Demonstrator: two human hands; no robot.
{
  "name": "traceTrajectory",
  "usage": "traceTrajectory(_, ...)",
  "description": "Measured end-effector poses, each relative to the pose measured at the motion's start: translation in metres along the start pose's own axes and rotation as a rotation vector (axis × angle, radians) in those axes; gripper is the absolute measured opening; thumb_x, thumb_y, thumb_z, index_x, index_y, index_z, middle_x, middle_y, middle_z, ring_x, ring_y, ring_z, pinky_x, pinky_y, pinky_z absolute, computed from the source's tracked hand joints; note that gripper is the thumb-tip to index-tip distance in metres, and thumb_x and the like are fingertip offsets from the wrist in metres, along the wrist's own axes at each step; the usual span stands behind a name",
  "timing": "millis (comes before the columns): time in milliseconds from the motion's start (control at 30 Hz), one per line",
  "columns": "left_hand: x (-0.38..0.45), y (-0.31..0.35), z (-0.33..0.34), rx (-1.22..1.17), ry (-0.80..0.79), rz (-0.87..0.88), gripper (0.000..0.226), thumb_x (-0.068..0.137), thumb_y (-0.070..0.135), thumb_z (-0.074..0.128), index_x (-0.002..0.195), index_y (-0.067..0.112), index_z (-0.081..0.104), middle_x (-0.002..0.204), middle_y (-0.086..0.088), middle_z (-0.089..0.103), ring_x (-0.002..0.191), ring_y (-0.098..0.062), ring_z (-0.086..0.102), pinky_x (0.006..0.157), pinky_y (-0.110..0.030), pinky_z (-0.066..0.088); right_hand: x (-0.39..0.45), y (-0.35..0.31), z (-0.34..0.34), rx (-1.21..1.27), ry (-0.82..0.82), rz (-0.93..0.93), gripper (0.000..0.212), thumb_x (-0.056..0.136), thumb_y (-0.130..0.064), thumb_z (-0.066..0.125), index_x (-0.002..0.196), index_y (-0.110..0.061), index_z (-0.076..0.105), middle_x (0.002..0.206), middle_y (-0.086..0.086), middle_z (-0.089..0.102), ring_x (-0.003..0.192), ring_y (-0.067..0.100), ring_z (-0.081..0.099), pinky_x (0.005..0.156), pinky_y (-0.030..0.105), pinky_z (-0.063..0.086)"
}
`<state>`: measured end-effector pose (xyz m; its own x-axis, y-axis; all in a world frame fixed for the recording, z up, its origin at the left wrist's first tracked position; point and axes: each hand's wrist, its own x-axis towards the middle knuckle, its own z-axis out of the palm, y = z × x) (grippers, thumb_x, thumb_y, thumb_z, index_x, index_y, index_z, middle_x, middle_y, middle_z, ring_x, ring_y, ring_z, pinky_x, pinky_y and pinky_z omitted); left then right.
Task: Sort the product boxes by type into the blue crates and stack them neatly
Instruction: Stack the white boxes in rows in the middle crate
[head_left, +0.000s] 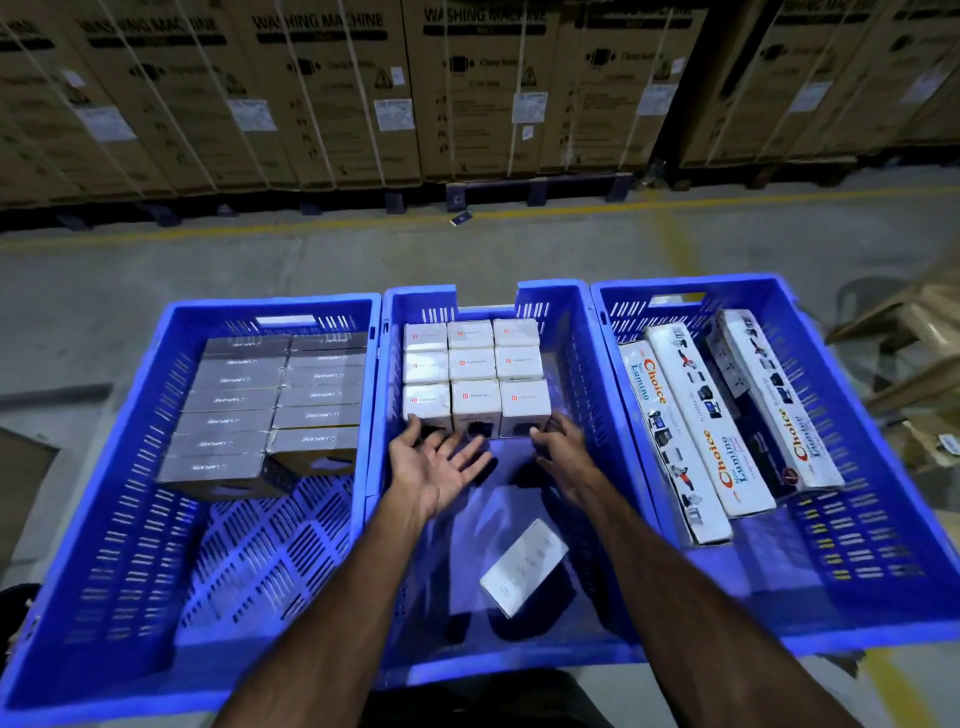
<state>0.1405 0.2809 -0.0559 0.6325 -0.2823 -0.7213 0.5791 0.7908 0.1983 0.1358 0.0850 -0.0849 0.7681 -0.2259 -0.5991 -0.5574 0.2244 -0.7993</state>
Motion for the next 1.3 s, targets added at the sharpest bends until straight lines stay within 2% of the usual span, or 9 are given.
traceTrajectory(233,-0.005,-0.002,0.001,0.105,0.033,0.002,0.076,0.103,0.056,0.042,0.164,0.014,0.025,0.164,-0.011,0.039,0.143,-0.042,0.046,0.112,-0.07,0.037,-0.006,0.004,-0.005,-0.054,-0.036,0.058,0.027,0.096,-0.001,0.052,0.102,-0.023,0.066,0.096,0.0,0.068,0.092,0.018,0.06,0.074,0.033,0.049)
traceTrajectory(433,-0.002,-0.002,-0.003,0.185,0.043,0.003,0.074,0.102,0.053,0.046,0.163,0.016,0.028,0.161,-0.009,0.044,0.14,-0.041,0.05,0.113,-0.07,0.037,-0.009,-0.001,-0.01,-0.182,-0.133,0.087,0.05,0.102,-0.002,0.048,0.144,-0.03,0.049,0.144,-0.008,0.055,0.133,0.023,0.05,0.103,0.049,0.047)
traceTrajectory(533,-0.002,-0.003,-0.004,0.204,0.062,-0.008,0.072,0.102,0.051,0.048,0.162,0.016,0.031,0.158,-0.009,0.049,0.137,-0.041,0.052,0.112,-0.07,0.038,-0.011,-0.001,-0.01,-0.198,-0.123,0.056,0.051,0.101,0.002,0.045,0.138,-0.032,0.051,0.147,-0.005,0.054,0.135,0.028,0.049,0.107,0.054,0.046)
traceTrajectory(767,-0.006,-0.006,-0.011,0.248,0.07,-0.004,0.072,0.1,0.048,0.053,0.162,0.02,0.028,0.154,-0.012,0.052,0.129,-0.044,0.059,0.112,-0.068,0.04,-0.032,-0.012,-0.014,-0.238,-0.083,0.049,0.06,0.101,0.009,0.042,0.157,-0.013,0.035,0.142,0.005,0.056,0.118,0.024,0.05,0.102,0.051,0.045)
traceTrajectory(867,-0.01,-0.009,-0.013,0.33,0.069,-0.021,0.067,0.1,0.05,0.056,0.156,0.018,0.039,0.15,-0.01,0.056,0.127,-0.043,0.062,0.104,-0.063,0.049,-0.029,-0.008,-0.016,-0.257,-0.046,0.057,0.05,0.101,0.006,0.043,0.15,-0.006,0.042,0.135,0.019,0.062,0.108,0.033,0.061,0.08,0.04,0.046)
traceTrajectory(967,-0.026,-0.026,-0.009,0.772,0.125,0.027,0.042,0.1,0.045,0.061,0.129,0.015,0.065,0.136,-0.009,0.068,0.112,-0.031,0.069,0.09,-0.048,0.057,-0.031,-0.005,-0.015,-0.319,-0.049,0.089,0.027,0.1,-0.005,0.049,0.12,-0.02,0.059,0.099,0.018,0.066,0.083,0.026,0.066,0.065,0.034,0.044)
traceTrajectory(1067,-0.047,-0.051,-0.021,1.515,0.07,0.209,0.042,0.095,0.039,0.072,0.131,0.018,0.066,0.117,-0.005,0.074,0.082,-0.017,0.066,0.074,-0.03,0.052,-0.045,-0.007,-0.021,-0.468,-0.091,0.008,0.024,0.102,-0.005,0.055,0.124,-0.007,0.065,0.107,0.014,0.068,0.092,0.025,0.066,0.056,0.017,0.05)
traceTrajectory(1133,-0.06,-0.067,-0.03,1.929,-0.117,0.204,0.063,0.09,0.05,0.073,0.145,0.025,0.054,0.126,-0.001,0.068,0.103,-0.021,0.068,0.087,-0.032,0.051,-0.064,-0.012,-0.029,-0.59,-0.161,-0.11,0.029,0.103,-0.004,0.057,0.13,0.001,0.063,0.111,0.013,0.068,0.096,0.025,0.067,0.053,0.008,0.047)
traceTrajectory(1300,-0.063,-0.084,-0.036,2.414,-0.275,0.1,0.099,0.074,0.065,0.076,0.155,0.035,0.027,0.14,-0.008,0.056,0.126,-0.035,0.06,0.099,-0.045,0.053,-0.1,-0.017,-0.057,-0.913,-0.384,-0.301,0.032,0.101,-0.018,0.064,0.133,-0.013,0.067,0.117,-0.002,0.071,0.105,0.014,0.07,0.097,0.035,0.056)
